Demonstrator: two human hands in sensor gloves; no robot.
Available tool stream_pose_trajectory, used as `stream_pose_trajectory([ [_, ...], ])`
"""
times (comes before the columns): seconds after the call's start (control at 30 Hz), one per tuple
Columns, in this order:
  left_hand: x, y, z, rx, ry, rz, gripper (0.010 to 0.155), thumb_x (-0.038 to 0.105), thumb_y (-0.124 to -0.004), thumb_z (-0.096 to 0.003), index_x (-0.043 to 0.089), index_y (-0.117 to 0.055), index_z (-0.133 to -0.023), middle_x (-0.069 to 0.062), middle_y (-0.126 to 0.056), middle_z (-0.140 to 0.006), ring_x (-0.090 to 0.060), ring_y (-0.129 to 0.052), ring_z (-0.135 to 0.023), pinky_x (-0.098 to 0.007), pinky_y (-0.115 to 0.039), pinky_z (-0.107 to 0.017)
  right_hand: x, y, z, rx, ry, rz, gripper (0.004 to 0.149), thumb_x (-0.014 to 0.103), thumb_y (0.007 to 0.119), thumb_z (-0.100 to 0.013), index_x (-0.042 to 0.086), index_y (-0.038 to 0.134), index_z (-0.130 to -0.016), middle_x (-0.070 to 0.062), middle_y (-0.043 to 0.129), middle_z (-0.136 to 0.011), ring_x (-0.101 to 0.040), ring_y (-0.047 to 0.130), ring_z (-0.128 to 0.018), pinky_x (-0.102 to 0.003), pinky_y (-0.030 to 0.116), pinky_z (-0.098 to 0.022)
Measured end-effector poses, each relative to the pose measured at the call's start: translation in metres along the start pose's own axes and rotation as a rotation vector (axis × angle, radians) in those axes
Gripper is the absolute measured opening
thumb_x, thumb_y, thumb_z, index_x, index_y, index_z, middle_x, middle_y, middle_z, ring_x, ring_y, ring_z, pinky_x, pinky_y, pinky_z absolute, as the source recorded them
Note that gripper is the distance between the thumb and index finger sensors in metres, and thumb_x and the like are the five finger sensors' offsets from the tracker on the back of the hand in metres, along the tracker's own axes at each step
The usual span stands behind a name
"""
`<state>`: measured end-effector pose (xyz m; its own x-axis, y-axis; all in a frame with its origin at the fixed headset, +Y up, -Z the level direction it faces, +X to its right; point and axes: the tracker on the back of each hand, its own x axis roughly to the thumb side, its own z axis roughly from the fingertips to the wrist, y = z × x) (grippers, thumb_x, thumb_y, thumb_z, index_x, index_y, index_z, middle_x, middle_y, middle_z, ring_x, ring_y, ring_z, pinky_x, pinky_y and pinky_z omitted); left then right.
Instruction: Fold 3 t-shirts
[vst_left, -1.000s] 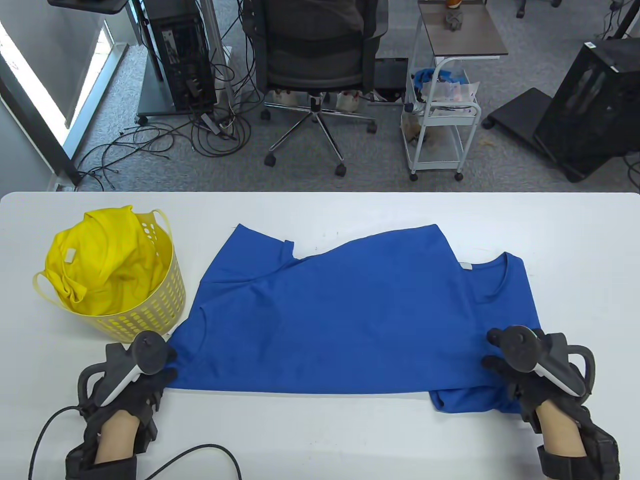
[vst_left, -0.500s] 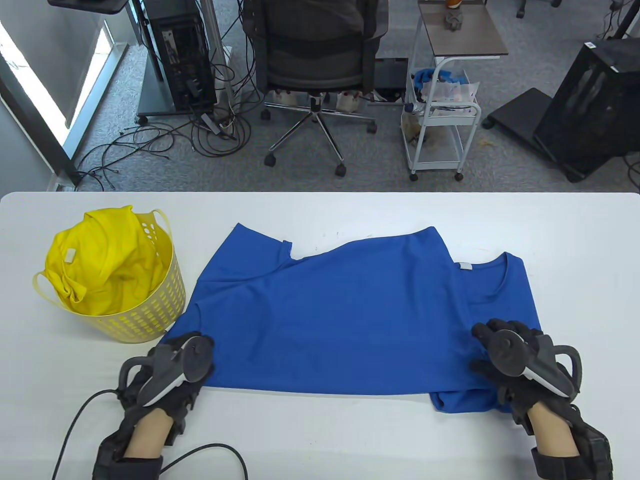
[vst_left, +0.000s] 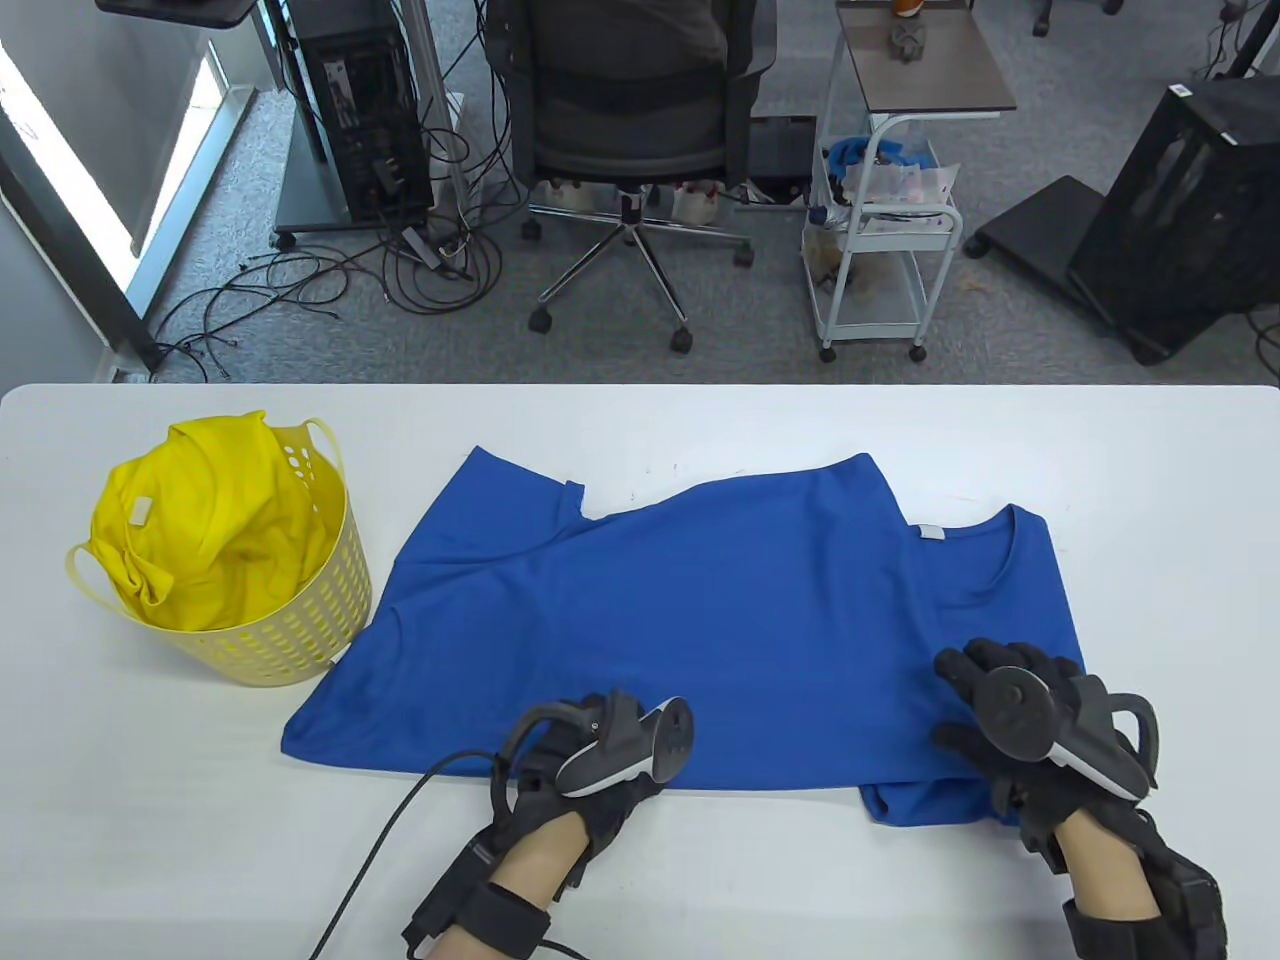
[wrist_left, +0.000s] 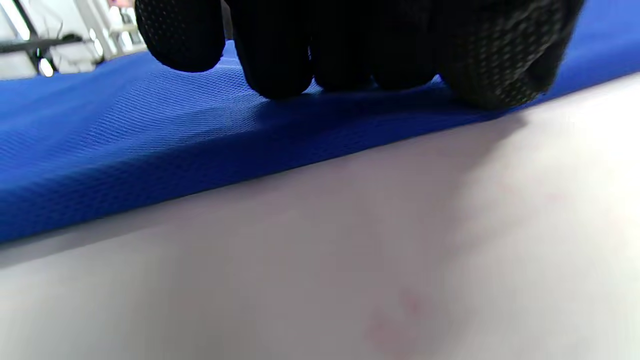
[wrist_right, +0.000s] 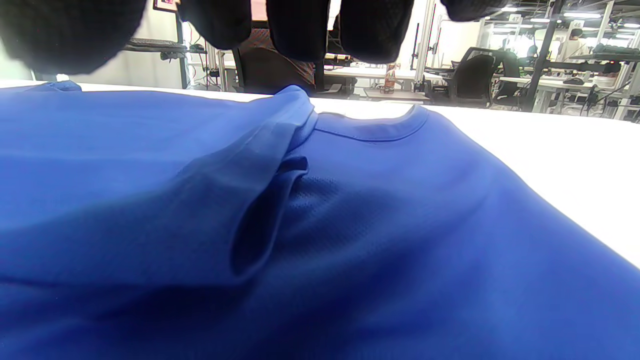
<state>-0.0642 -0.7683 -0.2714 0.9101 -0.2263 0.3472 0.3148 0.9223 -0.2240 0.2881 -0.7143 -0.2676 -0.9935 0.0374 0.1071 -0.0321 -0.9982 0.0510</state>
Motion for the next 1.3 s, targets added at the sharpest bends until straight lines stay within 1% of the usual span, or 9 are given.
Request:
stream_pose_trajectory([
  [0.07,-0.0008,-0.0017,0.0028,0.036,-0.028,0.017,0.058,0.055,-0.076,-0.0354,0.042,-0.062,-0.090,0.008,-0.065,-0.100,-0.020,-0.071,-0.093,-0.048,-0.066,-0.071,0.0006,0.0011,-0.0006,0.004,-0.002,0.003,0.070,0.051,0.081,-0.034,0.032,0.060,-0.097,-0.007,0.060,-0.108,-0.044,0.061,-0.101,-0.070,0.046,-0.072],
  [0.17,0.0021,-0.0029,0.0056,0.052,-0.047,0.009,0.046,0.052,-0.075,-0.0368,0.041,-0.070,-0.081,0.007,-0.066,-0.099,-0.020,-0.072,-0.091,-0.049,-0.066,-0.070,0.0013,0.0017,-0.0002,0.005,-0.003,0.005,0.069,0.051,0.081,-0.034,0.032,0.060,-0.097,-0.007,0.060,-0.108,-0.044,0.062,-0.100,-0.071,0.046,-0.072],
  [0.23,0.0035,-0.0017,0.0075,0.080,-0.053,0.001,0.046,0.052,-0.076,-0.0369,0.040,-0.073,-0.081,0.007,-0.069,-0.098,-0.020,-0.075,-0.090,-0.049,-0.068,-0.069,0.0014,0.0022,0.0002,0.005,-0.006,0.003,0.069,0.051,0.081,-0.034,0.032,0.060,-0.097,-0.006,0.060,-0.108,-0.044,0.062,-0.100,-0.071,0.046,-0.072],
  [0.37,0.0009,0.0009,0.0103,-0.016,-0.063,0.033,0.058,0.056,-0.081,-0.0334,0.037,-0.070,-0.088,0.006,-0.066,-0.103,-0.022,-0.073,-0.092,-0.051,-0.067,-0.070,0.0013,0.0022,0.0002,0.009,-0.004,0.001,0.069,0.051,0.081,-0.034,0.032,0.060,-0.097,-0.006,0.060,-0.109,-0.044,0.061,-0.100,-0.071,0.045,-0.072],
  [0.5,0.0051,0.0024,0.0103,0.061,-0.045,0.007,0.053,0.052,-0.083,-0.0324,0.036,-0.076,-0.082,0.006,-0.073,-0.098,-0.021,-0.078,-0.087,-0.050,-0.070,-0.068,0.0014,0.0023,0.0001,0.012,-0.001,-0.004,0.069,0.051,0.081,-0.034,0.032,0.060,-0.097,-0.007,0.059,-0.109,-0.044,0.061,-0.100,-0.071,0.045,-0.072],
  [0.67,0.0028,0.0026,0.0052,0.081,-0.031,0.041,0.044,0.049,-0.083,-0.0328,0.038,-0.080,-0.075,0.007,-0.076,-0.092,-0.020,-0.081,-0.082,-0.050,-0.071,-0.066,0.0018,0.0025,0.0004,0.014,-0.002,-0.002,0.069,0.051,0.081,-0.034,0.032,0.060,-0.097,-0.007,0.060,-0.108,-0.044,0.062,-0.100,-0.071,0.045,-0.072],
  [0.87,0.0025,0.0003,0.0061,0.088,-0.066,0.047,0.042,0.048,-0.082,-0.0360,0.037,-0.080,-0.076,0.008,-0.076,-0.088,-0.018,-0.081,-0.078,-0.046,-0.072,-0.064,0.0016,0.0003,0.0010,0.003,-0.011,-0.012,0.069,0.051,0.081,-0.035,0.032,0.060,-0.097,-0.007,0.060,-0.108,-0.044,0.062,-0.100,-0.071,0.045,-0.072],
  [1.1,0.0024,-0.0021,0.0072,0.138,-0.111,0.068,0.042,0.049,-0.083,-0.0357,0.032,-0.082,-0.074,0.004,-0.079,-0.084,-0.018,-0.084,-0.072,-0.044,-0.075,-0.062,0.0001,0.0049,-0.0005,0.025,-0.001,-0.013,0.068,0.051,0.080,-0.035,0.032,0.060,-0.097,-0.007,0.060,-0.108,-0.044,0.062,-0.100,-0.071,0.045,-0.072],
  [1.3,-0.0024,0.0038,0.0108,0.204,-0.104,0.077,0.042,0.050,-0.083,-0.0358,0.032,-0.083,-0.073,0.006,-0.080,-0.083,-0.017,-0.085,-0.072,-0.043,-0.076,-0.062,0.0014,0.0029,-0.0003,0.025,-0.013,-0.030,0.068,0.051,0.080,-0.035,0.032,0.060,-0.097,-0.007,0.060,-0.108,-0.044,0.062,-0.100,-0.071,0.045,-0.072],
])
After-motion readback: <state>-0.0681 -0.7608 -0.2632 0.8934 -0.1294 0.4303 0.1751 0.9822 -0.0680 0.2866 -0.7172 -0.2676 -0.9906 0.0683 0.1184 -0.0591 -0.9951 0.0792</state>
